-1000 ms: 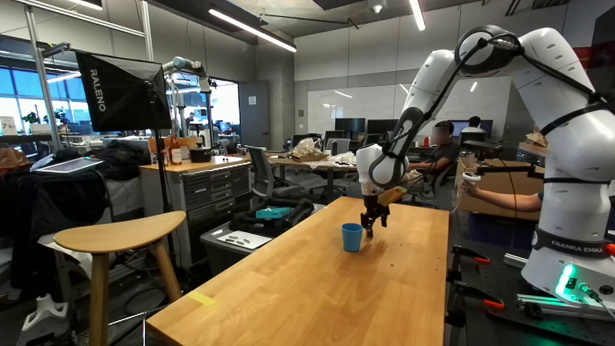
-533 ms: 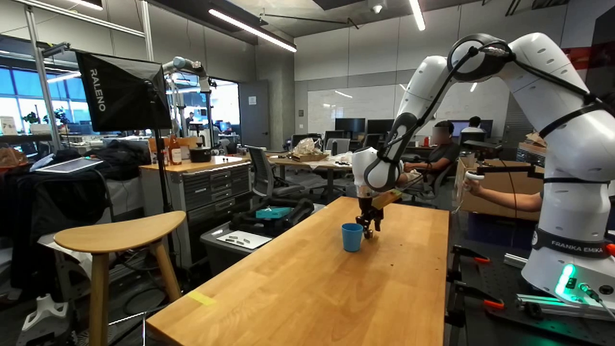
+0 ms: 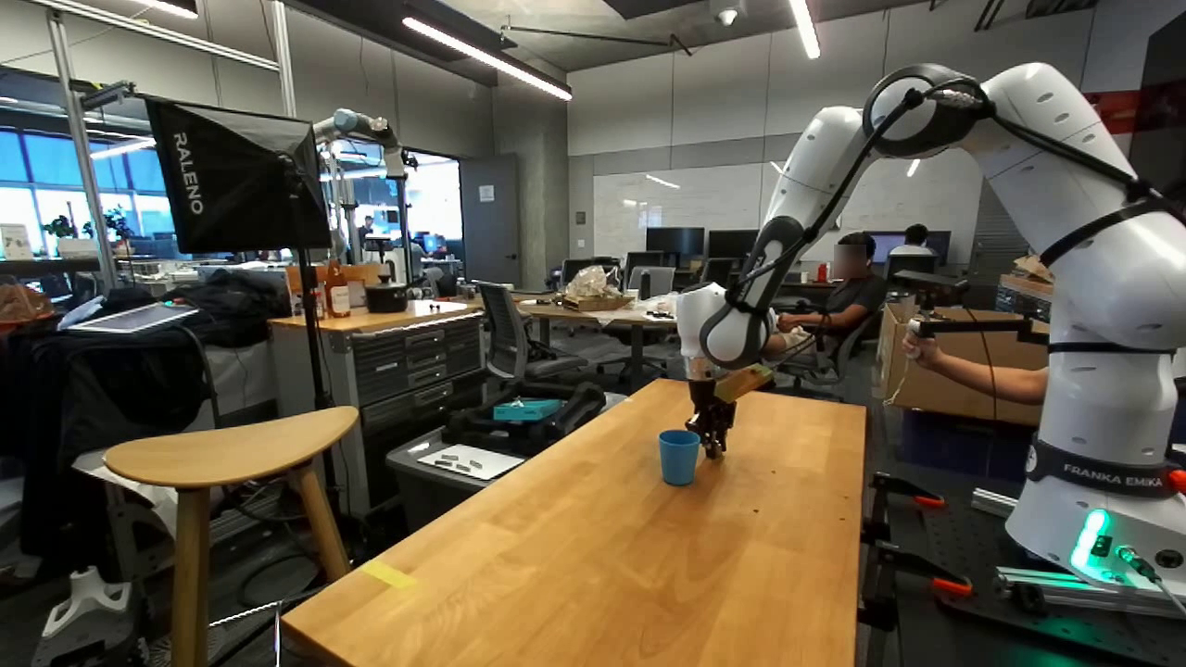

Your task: Put the silver object in the blue cup

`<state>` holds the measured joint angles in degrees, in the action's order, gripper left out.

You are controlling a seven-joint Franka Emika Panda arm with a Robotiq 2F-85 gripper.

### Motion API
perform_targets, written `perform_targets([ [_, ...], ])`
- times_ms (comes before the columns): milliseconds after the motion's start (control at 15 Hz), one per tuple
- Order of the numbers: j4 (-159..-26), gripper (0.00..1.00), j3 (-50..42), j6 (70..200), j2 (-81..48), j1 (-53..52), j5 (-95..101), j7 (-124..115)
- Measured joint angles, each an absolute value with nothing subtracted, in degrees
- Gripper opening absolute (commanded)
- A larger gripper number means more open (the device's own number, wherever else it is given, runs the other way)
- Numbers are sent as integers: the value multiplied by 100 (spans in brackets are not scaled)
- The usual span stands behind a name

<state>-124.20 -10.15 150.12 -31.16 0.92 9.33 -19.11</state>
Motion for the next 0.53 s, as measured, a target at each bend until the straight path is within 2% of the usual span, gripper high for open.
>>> perform_targets([
  [533,-12037,9,-787,14148,-2621,121,301,-1520],
])
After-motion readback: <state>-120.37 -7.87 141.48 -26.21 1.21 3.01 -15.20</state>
